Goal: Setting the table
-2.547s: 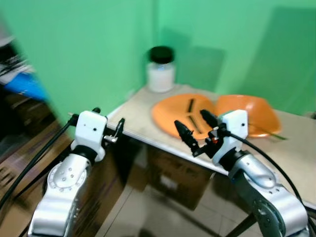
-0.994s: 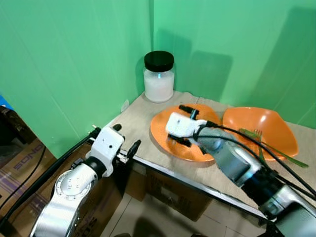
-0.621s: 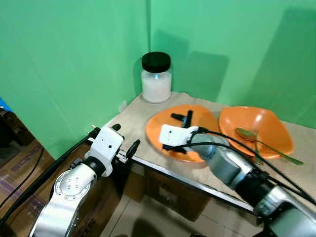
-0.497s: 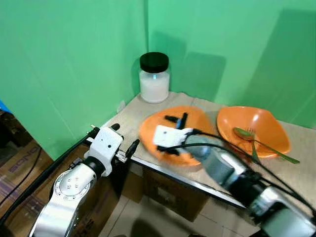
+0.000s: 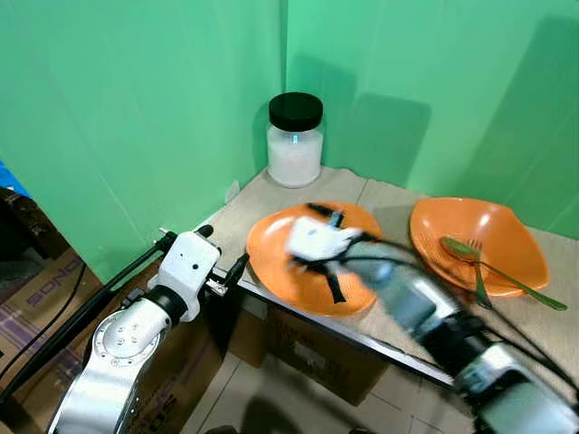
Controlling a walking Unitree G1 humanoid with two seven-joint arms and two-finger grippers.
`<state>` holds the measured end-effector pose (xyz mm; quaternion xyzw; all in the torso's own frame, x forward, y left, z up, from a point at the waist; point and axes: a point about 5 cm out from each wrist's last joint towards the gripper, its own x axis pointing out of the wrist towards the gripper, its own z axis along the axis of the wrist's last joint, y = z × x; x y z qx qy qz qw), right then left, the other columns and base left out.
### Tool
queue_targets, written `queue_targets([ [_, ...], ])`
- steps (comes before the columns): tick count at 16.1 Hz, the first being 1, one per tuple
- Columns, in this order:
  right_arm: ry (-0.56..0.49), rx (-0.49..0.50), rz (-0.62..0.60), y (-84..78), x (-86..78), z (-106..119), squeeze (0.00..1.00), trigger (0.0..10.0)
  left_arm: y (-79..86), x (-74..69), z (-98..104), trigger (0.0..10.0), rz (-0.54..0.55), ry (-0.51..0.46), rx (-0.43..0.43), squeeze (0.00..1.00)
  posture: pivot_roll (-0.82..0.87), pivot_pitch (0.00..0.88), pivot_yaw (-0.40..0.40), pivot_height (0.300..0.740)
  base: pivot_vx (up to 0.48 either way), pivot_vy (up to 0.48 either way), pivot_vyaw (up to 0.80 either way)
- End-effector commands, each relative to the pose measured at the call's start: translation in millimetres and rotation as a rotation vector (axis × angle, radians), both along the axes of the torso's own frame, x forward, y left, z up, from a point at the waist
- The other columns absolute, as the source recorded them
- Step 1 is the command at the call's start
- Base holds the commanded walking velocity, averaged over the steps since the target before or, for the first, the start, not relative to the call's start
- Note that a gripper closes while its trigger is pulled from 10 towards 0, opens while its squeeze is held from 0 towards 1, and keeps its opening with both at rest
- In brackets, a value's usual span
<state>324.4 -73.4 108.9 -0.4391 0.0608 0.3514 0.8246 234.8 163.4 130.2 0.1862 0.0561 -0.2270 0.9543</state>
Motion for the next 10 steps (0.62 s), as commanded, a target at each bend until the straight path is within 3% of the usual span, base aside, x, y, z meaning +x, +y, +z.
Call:
queue_targets([
  [1, -0.033, 0.019, -0.019, -10.5, 1.2, 12, 0.0, 10.0, 0.7, 5.4, -3, 10.0, -0.03, 0.015, 0.006, 0.0, 0.01, 0.0, 0.04, 0.74, 0.0, 0.0, 0.0],
  [3, -0.038, 0.085, -0.058, -24.2, 0.2, 23, 0.0, 10.0, -1.4, 12.5, -7, 10.0, -0.063, 0.02, -0.016, 0.0, 0.01, 0.0, 0.042, 0.74, 0.0, 0.0, 0.0],
  [4, -0.024, 0.192, -0.073, -27.9, -1.9, 34, 0.0, 10.0, -3.9, 17.0, -9, 10.0, -0.095, 0.03, -0.039, 0.0, 0.0, 0.0, 0.047, 0.74, 0.0, 0.0, 0.0],
  [5, 0.015, 0.399, -0.063, -30.9, -8.6, 50, 0.0, 10.0, -6.4, 24.0, -16, 10.0, -0.141, 0.046, -0.02, 0.0, -0.01, 0.0, 0.055, 0.74, 0.0, 0.0, 0.0],
  [6, 0.046, 0.499, -0.047, -35.4, -15.7, 59, 0.0, 10.0, -6.5, 29.1, -21, 10.0, -0.163, 0.06, -0.003, 0.0, -0.02, 0.0, 0.064, 0.74, 0.0, 0.0, 0.0],
  [8, 0.096, 0.58, -0.058, -45.3, -27.2, 63, 0.0, 10.0, -5.8, 35.3, -29, 10.0, -0.183, 0.087, 0.015, 0.0, -0.04, 0.0, 0.074, 0.74, 0.0, 0.0, 0.0],
  [10, 0.113, 0.6, -0.08, -54.4, -35.9, 63, 0.0, 10.0, -3.4, 38.6, -43, 10.0, -0.175, 0.116, 0.041, 0.0, -0.05, 0.0, 0.077, 0.74, 0.0, 0.0, 0.0],
])
